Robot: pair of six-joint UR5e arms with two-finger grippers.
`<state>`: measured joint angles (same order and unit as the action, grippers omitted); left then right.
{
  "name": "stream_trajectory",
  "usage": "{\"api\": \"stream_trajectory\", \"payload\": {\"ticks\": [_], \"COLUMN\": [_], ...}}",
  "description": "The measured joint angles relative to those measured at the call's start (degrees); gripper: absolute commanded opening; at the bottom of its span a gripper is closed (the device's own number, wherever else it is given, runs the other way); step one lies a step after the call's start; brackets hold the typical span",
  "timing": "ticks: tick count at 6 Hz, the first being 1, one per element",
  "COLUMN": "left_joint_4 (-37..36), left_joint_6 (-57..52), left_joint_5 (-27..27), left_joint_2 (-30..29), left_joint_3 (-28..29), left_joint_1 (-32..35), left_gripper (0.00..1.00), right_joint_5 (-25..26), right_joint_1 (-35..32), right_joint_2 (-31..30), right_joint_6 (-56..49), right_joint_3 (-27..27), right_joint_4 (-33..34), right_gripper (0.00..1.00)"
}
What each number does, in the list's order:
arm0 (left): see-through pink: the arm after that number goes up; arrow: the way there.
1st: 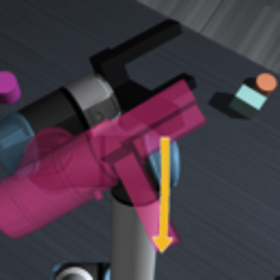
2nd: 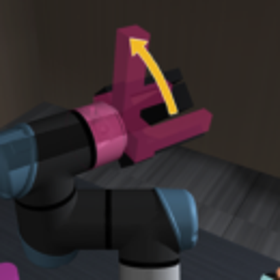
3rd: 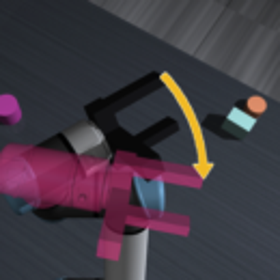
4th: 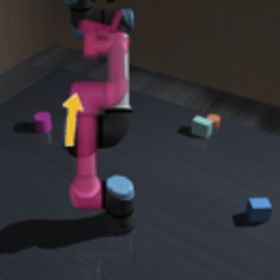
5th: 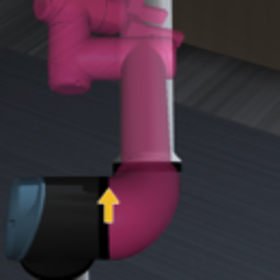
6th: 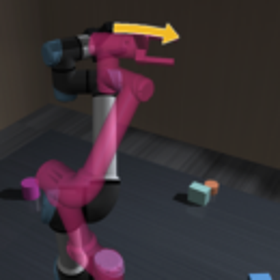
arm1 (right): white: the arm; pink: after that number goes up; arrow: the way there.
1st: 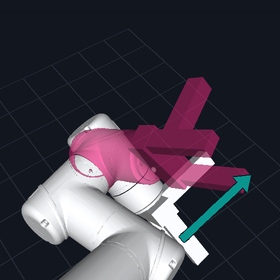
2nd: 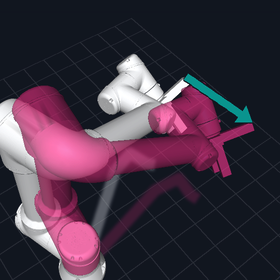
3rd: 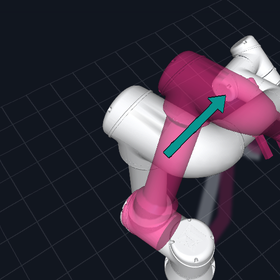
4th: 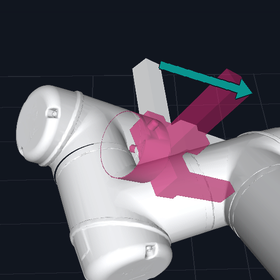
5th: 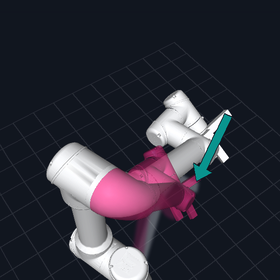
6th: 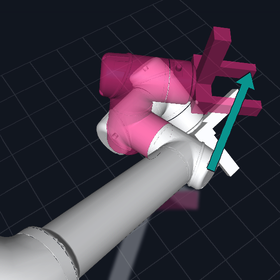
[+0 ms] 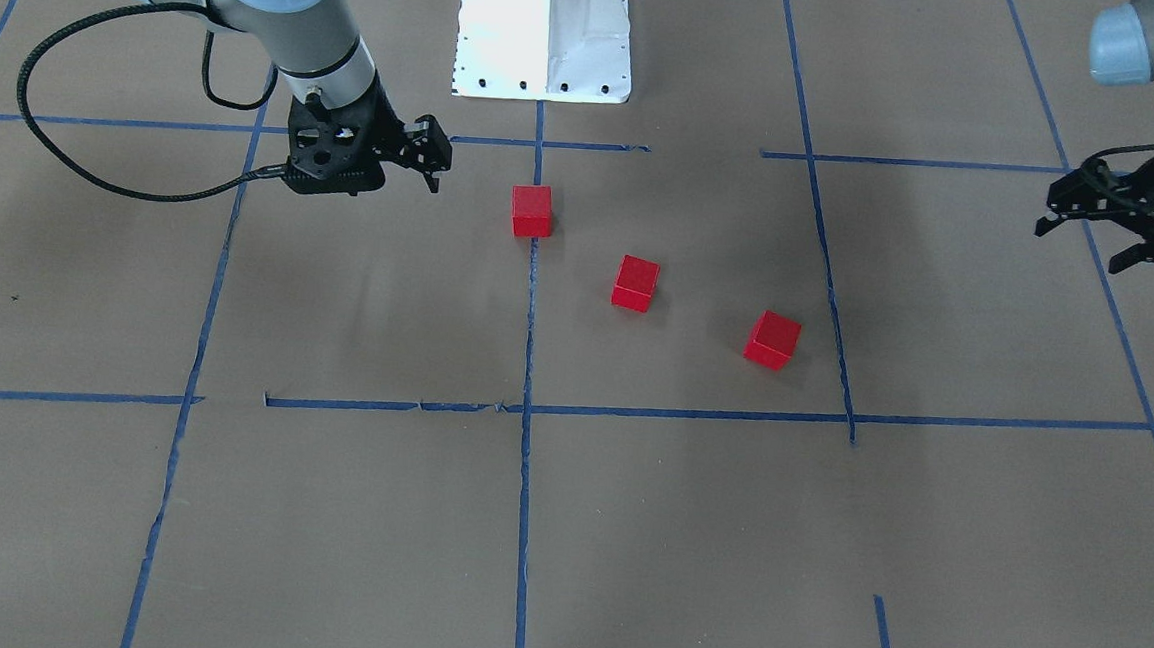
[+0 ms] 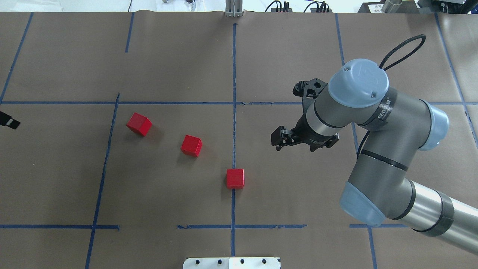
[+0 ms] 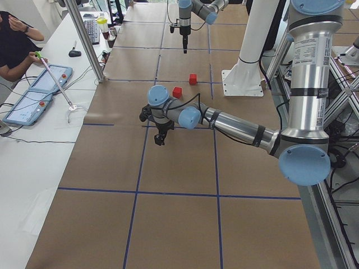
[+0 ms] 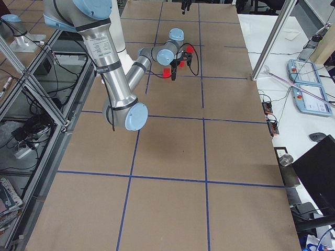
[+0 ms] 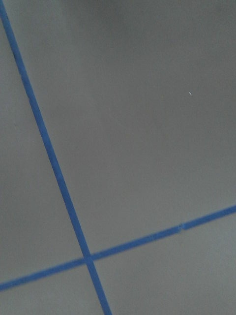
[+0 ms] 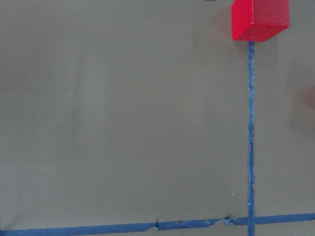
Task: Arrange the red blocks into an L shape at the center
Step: 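Raise the right gripper away while the left arm reaches toward the cubes, then grasp the red cube nearer the center with the left gripper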
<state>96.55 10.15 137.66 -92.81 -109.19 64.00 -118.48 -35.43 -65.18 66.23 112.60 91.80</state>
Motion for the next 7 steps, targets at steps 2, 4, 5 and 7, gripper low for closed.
{"api": "stream_trajectory", "payload": {"ticks": [2, 4, 5, 7], "left_joint_4": [-0.1, -0.1, -0.2, -0.4], "left_joint_6": [13.0, 22.3, 25.6, 30.1], "left_joint_5": [-1.4, -11.2, -15.1, -17.3], "left_joint_2": [-13.1, -20.5, -21.6, -23.3], "left_joint_3": [-0.5, 0.0, 0.8, 3.6], "left_joint_1": [-14.2, -23.1, -25.5, -27.6], "left_gripper": [1.0, 1.0, 1.0, 1.0], "right_joint_5": [-0.1, 0.2, 0.3, 0.4], "right_joint_1": [-0.5, -0.4, -0.5, -0.7], "right_joint_2": [-1.7, -1.8, -2.0, -3.4], "right_joint_6": [-0.6, -0.6, -0.5, -0.5], "right_joint_3": [0.9, 1.3, 1.4, 2.0], "right_joint_4": [-0.1, -0.1, -0.1, -0.1], "right_gripper": [1.0, 1.0, 1.0, 1.0]}}
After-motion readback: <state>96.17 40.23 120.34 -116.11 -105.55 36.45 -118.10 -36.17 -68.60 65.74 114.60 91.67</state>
